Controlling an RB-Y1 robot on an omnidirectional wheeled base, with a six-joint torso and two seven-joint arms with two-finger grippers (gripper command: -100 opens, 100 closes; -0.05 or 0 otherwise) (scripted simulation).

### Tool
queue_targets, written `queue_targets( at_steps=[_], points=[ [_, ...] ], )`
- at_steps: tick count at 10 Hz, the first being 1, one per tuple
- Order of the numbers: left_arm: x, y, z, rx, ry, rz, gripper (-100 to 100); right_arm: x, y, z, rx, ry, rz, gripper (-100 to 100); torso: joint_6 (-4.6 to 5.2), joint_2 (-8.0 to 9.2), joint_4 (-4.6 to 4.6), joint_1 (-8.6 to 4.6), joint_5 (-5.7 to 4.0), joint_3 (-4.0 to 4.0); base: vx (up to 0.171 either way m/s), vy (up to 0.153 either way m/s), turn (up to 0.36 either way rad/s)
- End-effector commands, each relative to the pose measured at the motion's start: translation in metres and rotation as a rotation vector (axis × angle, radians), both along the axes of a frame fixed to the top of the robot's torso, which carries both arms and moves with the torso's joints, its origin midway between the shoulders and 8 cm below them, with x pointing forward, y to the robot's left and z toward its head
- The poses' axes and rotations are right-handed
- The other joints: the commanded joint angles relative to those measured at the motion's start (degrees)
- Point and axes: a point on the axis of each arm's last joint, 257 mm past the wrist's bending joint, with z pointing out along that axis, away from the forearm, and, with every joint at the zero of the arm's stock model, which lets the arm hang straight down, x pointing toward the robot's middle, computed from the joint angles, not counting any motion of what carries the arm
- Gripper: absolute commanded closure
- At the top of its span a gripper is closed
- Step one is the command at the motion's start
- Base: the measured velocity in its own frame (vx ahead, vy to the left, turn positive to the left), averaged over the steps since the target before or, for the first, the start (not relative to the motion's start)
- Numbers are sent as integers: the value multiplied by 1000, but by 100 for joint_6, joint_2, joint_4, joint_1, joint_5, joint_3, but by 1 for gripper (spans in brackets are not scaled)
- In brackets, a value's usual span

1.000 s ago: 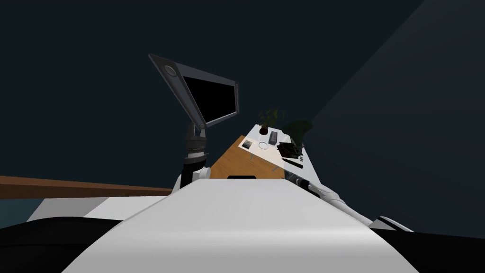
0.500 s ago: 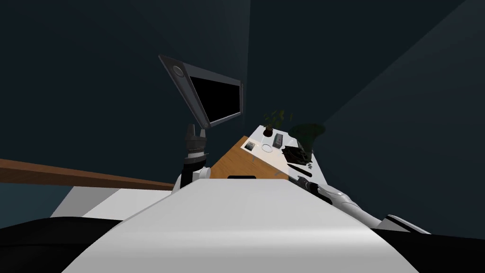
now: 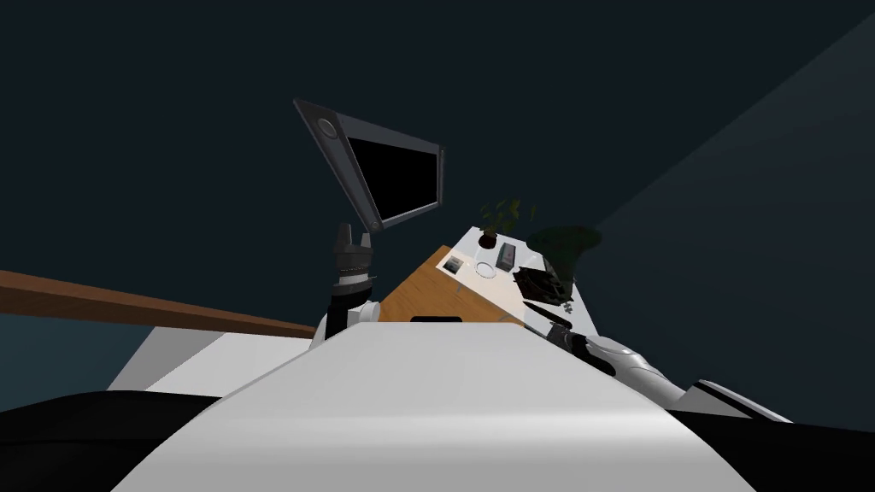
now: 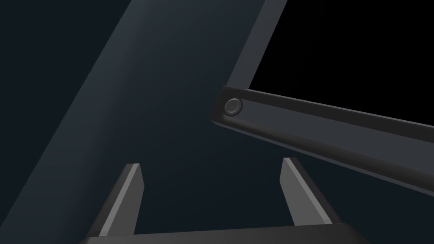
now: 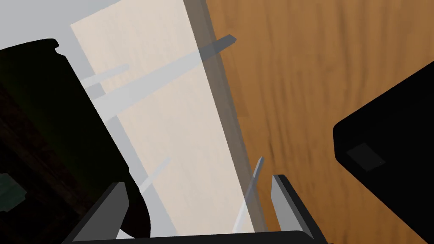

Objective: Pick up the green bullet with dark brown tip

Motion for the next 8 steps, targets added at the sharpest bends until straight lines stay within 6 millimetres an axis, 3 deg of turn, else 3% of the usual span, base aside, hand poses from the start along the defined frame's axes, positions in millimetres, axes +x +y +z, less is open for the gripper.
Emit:
queue_targets(
  at_steps=[1, 3, 6, 7, 8],
  points=[
    [0, 0, 0, 0, 0, 0, 0, -13, -21, 7, -58, 41, 13, -100, 0, 0, 0, 0, 0, 0, 64, -42, 211],
    [0, 0, 0, 0, 0, 0, 0, -26, -39, 13, -107, 82, 24, -100, 0, -19, -4, -14, -4, -11, 94, -67, 161],
    [0, 0, 0, 0, 0, 0, 0, -34, -42, 12, -119, 105, 35, -100, 0, -38, -8, -28, -8, -22, 100, -73, 124],
    [0, 0, 0, 0, 0, 0, 0, -34, -42, 12, -121, 106, 35, 0, 4, -19, -6, -14, -7, -13, 11, -10, -2],
    [0, 0, 0, 0, 0, 0, 0, -36, -33, 1, -121, 105, 28, -100, 5, -2, -2, 2, -2, -2, 15, -54, 49]
  ],
)
